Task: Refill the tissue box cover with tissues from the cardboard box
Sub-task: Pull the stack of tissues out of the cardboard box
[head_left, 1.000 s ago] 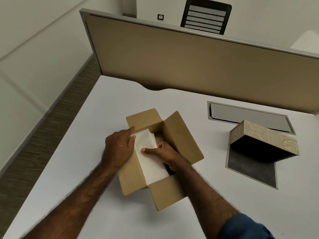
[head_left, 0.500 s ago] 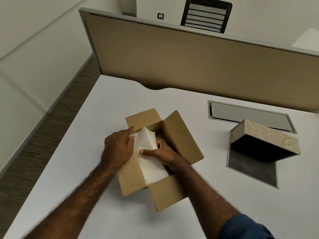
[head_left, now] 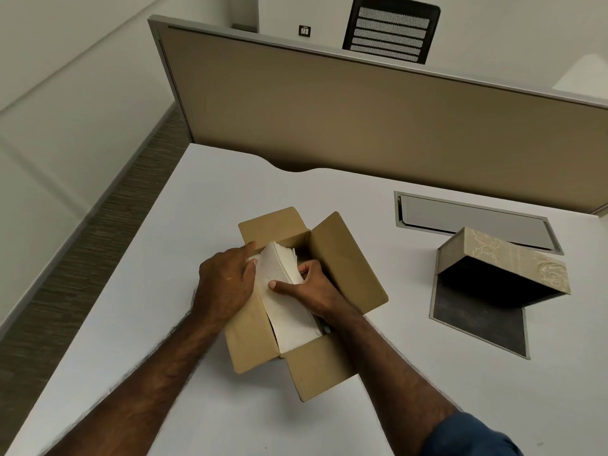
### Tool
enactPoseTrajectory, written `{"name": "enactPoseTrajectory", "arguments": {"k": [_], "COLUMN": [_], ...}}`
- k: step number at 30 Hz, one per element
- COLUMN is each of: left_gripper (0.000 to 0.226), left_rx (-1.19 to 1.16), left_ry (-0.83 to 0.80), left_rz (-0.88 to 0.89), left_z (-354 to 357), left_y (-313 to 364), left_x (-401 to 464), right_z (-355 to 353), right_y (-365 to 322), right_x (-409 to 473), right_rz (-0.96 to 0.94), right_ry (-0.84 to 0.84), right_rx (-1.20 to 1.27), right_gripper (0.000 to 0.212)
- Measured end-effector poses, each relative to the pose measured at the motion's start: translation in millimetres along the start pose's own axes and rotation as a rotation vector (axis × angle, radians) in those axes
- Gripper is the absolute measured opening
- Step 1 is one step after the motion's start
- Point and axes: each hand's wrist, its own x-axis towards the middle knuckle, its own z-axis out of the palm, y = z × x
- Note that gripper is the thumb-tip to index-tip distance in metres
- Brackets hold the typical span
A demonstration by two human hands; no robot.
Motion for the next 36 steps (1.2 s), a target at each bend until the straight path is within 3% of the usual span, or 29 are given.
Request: {"name": "enactPoseTrajectory", "arguments": {"k": [6,14,24,28,33,36], "left_gripper": [0.039,0.04,0.036,0.031,0.031,0.031], "left_rx": [0.006,0.001,-0.01,-0.002,-0.017,-0.114], "left_ry": [0.017,0.02,0.065,0.087,0.078,0.115], "left_rz": [0.029,0.015,0.052,0.089,0.057,0.027], "left_z": [-2,-4,-8,-11,-16,-20], "left_y": [2,5,7,1,-5,4], "left_x": [1,-1,-2,-2,-1,-2], "right_z": [-2,-5,-4,-9,-24,-40], "right_y": [3,-1,-4,-14,-35,-46], "right_x": [4,3,-11,-22,-42,-55], "right_rz": [0.126,0.283,0.091,0.032,0.037,0.061], "right_ry": [-0.029,-0.116,-0.136,-0.197,-0.298,-0.41], "right_rx": [0.197,0.265,0.279,0.413,0.613,0.713], "right_gripper": [0.101,0.087,0.075,0.061,0.073,0.064]}}
